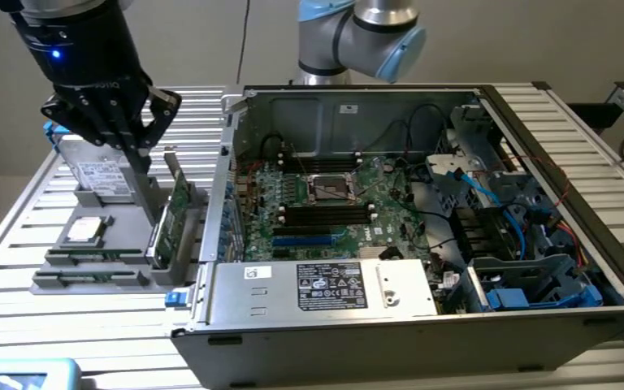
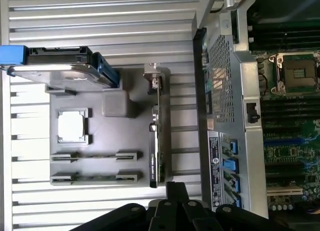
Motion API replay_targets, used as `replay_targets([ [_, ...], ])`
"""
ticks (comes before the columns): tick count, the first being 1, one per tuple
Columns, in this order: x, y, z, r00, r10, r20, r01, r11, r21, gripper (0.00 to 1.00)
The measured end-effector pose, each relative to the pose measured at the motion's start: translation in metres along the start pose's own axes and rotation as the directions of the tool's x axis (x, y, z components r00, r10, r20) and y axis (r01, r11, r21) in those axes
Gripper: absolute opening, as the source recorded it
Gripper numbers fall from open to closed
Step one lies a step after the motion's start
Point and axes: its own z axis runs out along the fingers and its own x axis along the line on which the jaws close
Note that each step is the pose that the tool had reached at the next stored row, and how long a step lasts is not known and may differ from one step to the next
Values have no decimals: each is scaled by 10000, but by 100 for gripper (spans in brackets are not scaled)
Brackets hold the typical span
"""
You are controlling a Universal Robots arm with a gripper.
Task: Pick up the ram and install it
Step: 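Reach for the ram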
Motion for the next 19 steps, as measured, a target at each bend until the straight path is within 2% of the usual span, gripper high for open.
replay_targets([
  [5,225,-39,20,10000,0,-12,0,10000,2,11],
  [9,363,-97,39,10000,3,-48,-3,10000,4,11],
  [11,427,-119,50,10000,5,-79,-5,10000,6,11],
  [16,573,-160,102,9998,10,-211,-9,10000,19,11],
  [19,636,-180,153,9997,12,-256,-12,10000,23,11],
])
